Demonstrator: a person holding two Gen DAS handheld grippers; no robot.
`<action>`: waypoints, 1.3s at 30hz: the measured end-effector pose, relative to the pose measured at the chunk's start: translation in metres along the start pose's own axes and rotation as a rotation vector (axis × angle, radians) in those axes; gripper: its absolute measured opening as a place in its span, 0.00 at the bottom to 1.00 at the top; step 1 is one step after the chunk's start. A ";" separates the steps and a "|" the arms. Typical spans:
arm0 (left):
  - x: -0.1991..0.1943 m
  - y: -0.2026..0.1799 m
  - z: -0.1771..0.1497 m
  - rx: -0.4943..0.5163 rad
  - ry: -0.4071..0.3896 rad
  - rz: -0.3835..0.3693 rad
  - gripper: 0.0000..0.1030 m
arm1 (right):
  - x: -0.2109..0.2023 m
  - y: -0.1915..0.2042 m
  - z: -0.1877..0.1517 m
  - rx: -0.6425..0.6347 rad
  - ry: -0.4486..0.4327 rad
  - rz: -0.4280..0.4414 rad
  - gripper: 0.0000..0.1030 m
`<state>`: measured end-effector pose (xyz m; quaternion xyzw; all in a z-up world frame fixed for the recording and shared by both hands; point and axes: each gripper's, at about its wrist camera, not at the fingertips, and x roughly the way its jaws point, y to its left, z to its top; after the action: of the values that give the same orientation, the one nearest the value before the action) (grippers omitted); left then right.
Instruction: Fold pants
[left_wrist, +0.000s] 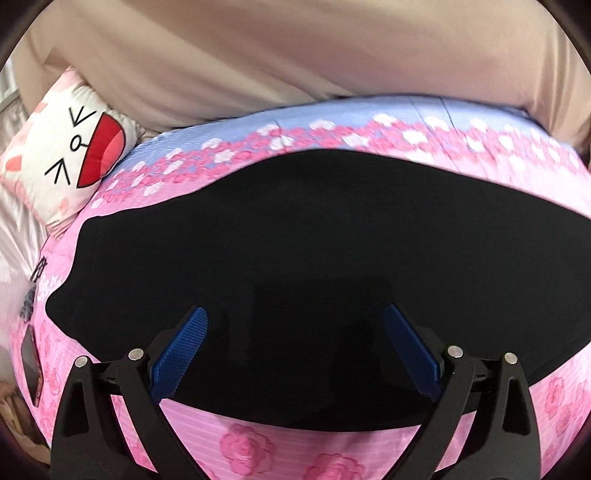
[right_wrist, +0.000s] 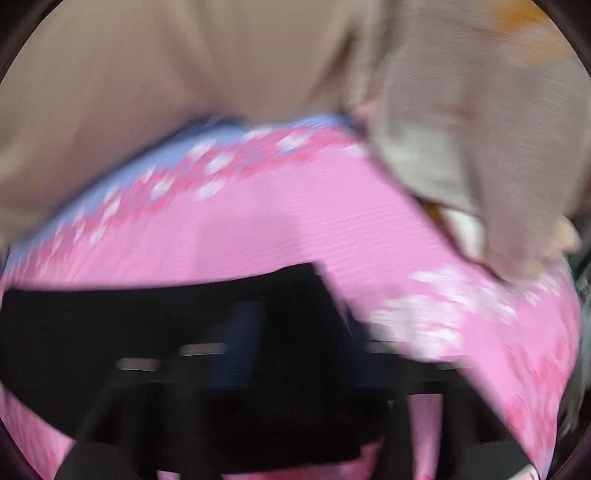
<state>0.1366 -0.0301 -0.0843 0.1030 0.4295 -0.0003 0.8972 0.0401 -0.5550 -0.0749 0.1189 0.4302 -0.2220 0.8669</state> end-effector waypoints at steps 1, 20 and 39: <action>0.001 -0.003 -0.001 0.013 0.008 0.008 0.92 | 0.001 0.008 0.002 -0.043 0.003 -0.032 0.07; 0.005 0.032 -0.023 -0.035 0.071 -0.036 0.95 | -0.063 0.024 -0.067 0.090 -0.059 0.047 0.29; 0.007 0.052 -0.040 -0.105 0.108 -0.147 0.95 | -0.028 0.141 -0.077 0.113 0.040 0.368 0.04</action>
<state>0.1149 0.0292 -0.1039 0.0239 0.4831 -0.0377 0.8744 0.0407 -0.3935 -0.0966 0.2483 0.4051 -0.0813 0.8762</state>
